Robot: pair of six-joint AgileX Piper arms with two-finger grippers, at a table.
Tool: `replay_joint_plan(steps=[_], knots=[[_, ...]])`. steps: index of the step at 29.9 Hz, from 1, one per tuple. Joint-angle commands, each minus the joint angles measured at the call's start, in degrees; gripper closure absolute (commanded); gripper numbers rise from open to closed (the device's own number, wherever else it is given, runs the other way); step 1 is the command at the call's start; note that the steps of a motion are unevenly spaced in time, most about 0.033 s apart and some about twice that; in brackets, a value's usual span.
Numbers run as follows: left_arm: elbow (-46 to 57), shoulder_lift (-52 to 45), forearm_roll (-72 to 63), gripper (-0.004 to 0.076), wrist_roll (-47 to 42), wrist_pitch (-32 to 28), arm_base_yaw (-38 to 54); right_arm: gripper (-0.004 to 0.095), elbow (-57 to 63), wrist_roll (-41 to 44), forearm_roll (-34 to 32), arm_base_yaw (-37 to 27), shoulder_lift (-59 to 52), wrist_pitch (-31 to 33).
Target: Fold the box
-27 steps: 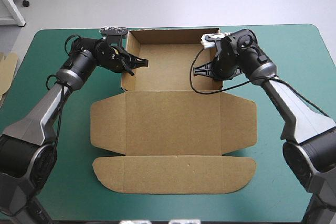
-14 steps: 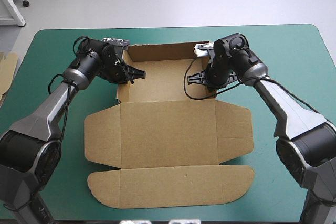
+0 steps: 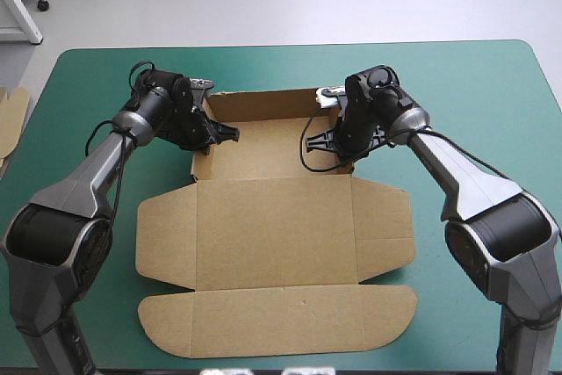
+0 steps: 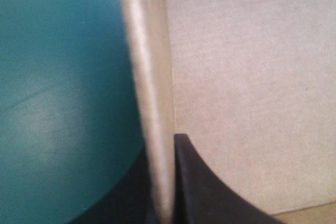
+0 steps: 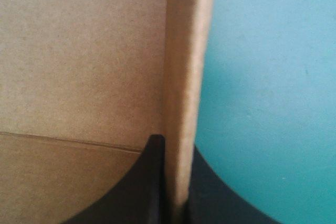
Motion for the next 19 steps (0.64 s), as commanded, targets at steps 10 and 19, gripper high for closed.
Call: replay_joint_plan(steps=[10, 19], knots=[[-1.8, 1.5, -3.7, 0.0738, 3.2, -1.1, 0.6, 0.0922, -1.7, -3.0, -0.4, 0.4, 0.9, 0.3], [-1.8, 2.1, -4.2, 0.0738, 3.8, -1.6, 0.7, 0.0922, -1.7, -3.0, -0.3, 0.4, 1.0, 0.1]])
